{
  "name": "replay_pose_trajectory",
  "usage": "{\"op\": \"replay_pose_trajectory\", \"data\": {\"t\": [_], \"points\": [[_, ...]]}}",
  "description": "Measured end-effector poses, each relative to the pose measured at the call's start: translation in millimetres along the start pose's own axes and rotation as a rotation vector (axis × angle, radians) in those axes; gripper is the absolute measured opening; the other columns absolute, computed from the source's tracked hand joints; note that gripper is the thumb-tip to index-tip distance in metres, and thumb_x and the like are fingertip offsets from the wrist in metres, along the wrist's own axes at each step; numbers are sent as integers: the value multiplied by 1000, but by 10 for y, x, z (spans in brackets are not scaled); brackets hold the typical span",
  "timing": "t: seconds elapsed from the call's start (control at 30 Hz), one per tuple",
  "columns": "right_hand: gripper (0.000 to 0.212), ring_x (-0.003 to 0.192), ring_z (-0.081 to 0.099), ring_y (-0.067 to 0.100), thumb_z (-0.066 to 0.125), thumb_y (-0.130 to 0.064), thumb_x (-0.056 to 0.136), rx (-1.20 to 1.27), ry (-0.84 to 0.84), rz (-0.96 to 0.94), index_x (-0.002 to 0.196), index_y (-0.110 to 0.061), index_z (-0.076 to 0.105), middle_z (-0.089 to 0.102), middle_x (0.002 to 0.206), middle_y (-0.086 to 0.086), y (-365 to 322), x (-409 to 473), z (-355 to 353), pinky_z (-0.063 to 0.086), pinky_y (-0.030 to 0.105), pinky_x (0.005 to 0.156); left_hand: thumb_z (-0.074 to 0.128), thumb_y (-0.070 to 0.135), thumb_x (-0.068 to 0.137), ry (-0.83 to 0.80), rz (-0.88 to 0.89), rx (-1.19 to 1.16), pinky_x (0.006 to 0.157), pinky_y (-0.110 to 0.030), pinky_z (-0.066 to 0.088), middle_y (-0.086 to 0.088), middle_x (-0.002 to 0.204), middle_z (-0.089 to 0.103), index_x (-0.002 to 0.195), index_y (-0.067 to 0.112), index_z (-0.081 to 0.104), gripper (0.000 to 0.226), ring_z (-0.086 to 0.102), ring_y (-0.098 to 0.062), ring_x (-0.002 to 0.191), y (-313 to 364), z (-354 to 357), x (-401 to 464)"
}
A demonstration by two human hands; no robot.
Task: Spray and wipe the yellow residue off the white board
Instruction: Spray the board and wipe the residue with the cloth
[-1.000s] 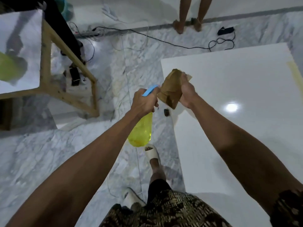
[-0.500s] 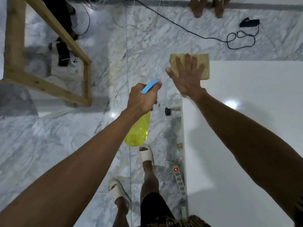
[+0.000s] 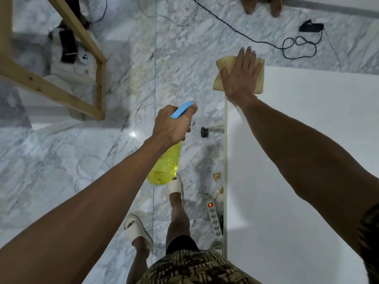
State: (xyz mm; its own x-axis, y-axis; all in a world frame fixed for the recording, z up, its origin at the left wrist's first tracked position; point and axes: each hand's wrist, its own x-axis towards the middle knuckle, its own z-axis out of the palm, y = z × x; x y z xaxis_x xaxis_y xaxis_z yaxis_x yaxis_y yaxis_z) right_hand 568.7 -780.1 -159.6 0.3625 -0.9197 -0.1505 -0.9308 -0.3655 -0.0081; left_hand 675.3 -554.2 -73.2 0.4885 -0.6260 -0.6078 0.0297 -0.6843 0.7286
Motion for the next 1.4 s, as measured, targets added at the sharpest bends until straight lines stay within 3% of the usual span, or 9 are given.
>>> {"op": "replay_pose_trajectory", "data": {"t": [0.47, 0.73, 0.97, 1.1, 1.4], "points": [[78, 154, 9, 31, 32, -55, 99, -12, 47, -7, 157, -5, 15, 12, 166, 15, 314, -1372, 302, 2, 52, 124, 65, 51, 101, -33, 92, -7, 43, -21, 45, -19, 76, 74, 85, -9, 74, 62, 57, -9, 37, -445, 13, -756], [79, 154, 5, 33, 34, -52, 99, 2, 11, 27, 158, -4, 11, 8, 166, 17, 628, -3045, 525, 1, 54, 124, 64, 51, 101, -109, 172, 49, 45, -21, 46, -19, 75, 76, 69, 2, 70, 58, 56, -12, 36, -1247, -54, -1857], [86, 153, 9, 36, 16, -59, 92, 11, 8, 38, 157, -3, 13, 12, 165, 19, 900, -4546, 735, 0, 54, 124, 64, 52, 100, -170, 169, 110, 47, -24, 49, -17, 72, 76, 72, -1, 72, 60, 56, -13, 36, -2016, 93, -2793], [83, 153, 6, 36, 26, -56, 96, -9, -17, 23, 157, -2, 11, 9, 166, 19, 1044, -5340, 866, -1, 55, 124, 65, 51, 101, -216, 175, 122, 46, -19, 49, -19, 76, 75, 73, 0, 71, 58, 55, -8, 36, -2377, 233, -3328], [80, 154, 5, 34, 34, -53, 99, 1, -12, 45, 158, -3, 11, 8, 166, 18, 1376, -6996, 1139, -2, 54, 123, 63, 52, 101, -238, 228, 134, 48, -21, 50, -18, 73, 76, 74, -4, 72, 63, 57, -12, 38, -3188, 555, -4614]]}}
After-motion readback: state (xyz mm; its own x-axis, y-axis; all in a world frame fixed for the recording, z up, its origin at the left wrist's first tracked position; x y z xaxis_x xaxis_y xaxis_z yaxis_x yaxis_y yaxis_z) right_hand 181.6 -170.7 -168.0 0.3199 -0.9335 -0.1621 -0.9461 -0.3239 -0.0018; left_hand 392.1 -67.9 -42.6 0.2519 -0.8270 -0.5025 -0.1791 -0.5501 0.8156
